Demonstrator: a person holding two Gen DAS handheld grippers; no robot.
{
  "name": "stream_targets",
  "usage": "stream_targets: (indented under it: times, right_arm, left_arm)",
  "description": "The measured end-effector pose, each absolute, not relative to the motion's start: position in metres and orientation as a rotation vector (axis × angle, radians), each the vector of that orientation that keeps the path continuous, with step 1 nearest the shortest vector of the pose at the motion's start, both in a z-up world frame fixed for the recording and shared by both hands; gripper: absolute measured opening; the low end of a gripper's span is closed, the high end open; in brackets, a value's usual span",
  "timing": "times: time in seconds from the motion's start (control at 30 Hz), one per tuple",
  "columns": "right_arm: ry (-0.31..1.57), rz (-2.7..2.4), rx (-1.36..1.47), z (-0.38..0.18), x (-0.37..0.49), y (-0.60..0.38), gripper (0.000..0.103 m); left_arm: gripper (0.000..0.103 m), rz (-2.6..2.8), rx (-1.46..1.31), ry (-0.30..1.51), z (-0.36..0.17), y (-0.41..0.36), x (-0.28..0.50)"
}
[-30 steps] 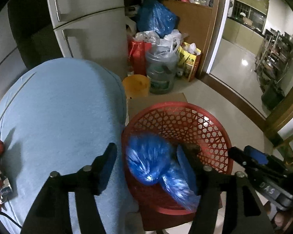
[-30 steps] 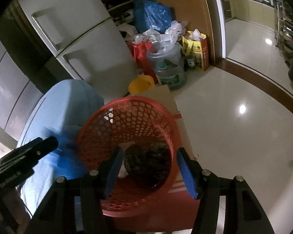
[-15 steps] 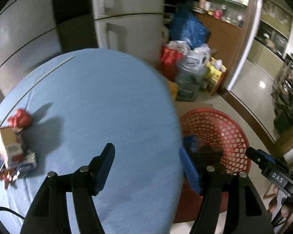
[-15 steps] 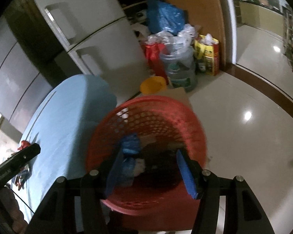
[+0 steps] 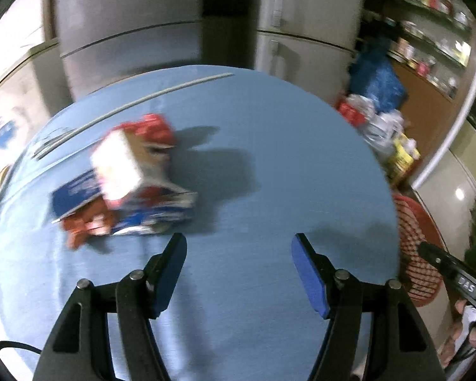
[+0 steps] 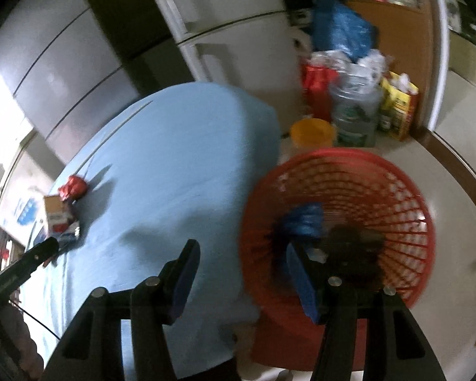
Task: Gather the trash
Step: 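Move both open tools back to the remaining boxes on the table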
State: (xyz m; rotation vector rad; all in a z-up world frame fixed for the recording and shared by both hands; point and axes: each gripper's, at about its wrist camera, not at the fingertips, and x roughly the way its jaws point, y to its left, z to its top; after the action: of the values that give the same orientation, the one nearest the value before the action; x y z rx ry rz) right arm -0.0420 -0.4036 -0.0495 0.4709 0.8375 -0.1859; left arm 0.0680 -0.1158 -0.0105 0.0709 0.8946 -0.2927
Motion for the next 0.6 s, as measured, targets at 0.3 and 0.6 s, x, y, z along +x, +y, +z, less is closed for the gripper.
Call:
stream_targets:
  times: [0.3,0.6]
  right_arm:
    - [0.867,0.020,0.332,-0.026,0.009,-0.313,0.061]
    - [0.810,0.319,0.077,0.010,0.078,-0.160,0.061]
  left_arm:
    - [0.069,-0.053,-0.059,0.897,-0.025,0.007,0.072]
    - [0.069,0.057,-0.160,0.917,-0.045,0.072,0.059]
